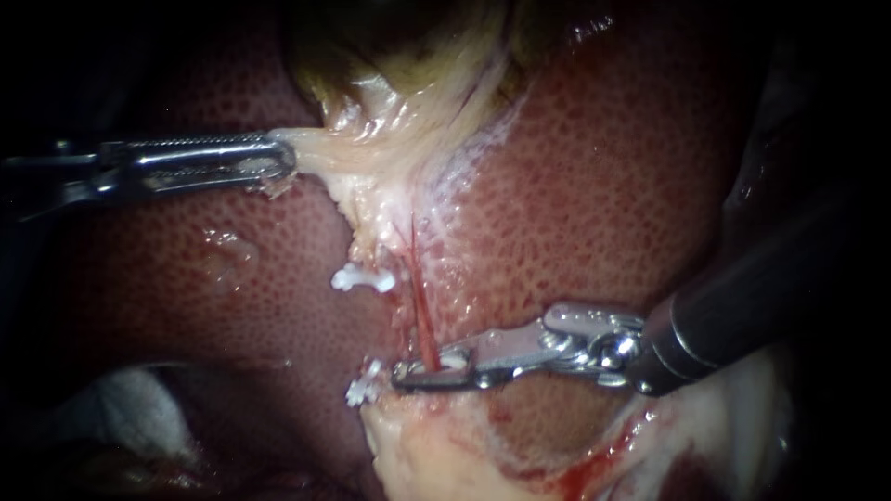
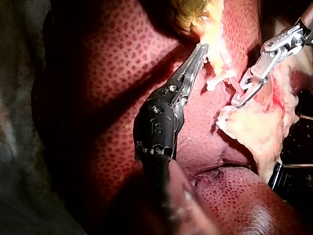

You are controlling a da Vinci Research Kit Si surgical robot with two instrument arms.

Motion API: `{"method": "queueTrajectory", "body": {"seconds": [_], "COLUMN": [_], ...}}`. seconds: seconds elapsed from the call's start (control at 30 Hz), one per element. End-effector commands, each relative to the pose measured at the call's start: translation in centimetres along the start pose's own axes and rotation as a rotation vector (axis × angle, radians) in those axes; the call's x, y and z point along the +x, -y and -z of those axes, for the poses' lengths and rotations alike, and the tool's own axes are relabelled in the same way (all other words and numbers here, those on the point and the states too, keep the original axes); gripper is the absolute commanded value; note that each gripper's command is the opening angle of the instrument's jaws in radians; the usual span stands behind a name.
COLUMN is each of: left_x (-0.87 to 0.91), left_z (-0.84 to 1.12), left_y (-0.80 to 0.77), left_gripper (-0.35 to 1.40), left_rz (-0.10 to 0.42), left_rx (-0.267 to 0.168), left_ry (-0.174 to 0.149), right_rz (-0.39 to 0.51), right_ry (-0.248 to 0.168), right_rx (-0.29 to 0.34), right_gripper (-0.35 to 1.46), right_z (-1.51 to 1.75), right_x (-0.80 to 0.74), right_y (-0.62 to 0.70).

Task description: Clipping first clip right tube

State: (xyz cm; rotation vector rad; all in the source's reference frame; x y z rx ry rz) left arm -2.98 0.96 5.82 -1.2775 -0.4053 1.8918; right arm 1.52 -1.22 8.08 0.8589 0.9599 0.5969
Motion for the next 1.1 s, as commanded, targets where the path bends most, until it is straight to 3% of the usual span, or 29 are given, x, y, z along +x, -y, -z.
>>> {"method": "queueTrajectory", "body": {"seconds": [0.03, 0.43, 1.1], "left_x": [0.02, -0.04, -0.02], "left_z": [0.02, -0.03, -0.05], "left_y": [0.00, 0.12, 0.10], "left_gripper": [-0.35, -0.35, -0.35], "left_rz": [0.001, -0.007, -0.006], "left_rx": [-0.002, -0.005, -0.003], "left_ry": [0.000, 0.000, 0.000], "right_rz": [0.002, -0.016, -0.017], "right_ry": [0.001, 0.021, 0.028], "right_rx": [0.004, 0.004, 0.000], "right_gripper": [-0.35, -0.35, -0.35], "right_z": [0.00, 0.08, 0.10], "right_x": [0.00, -0.03, -0.01], "right_y": [0.00, -0.01, 0.02]}}
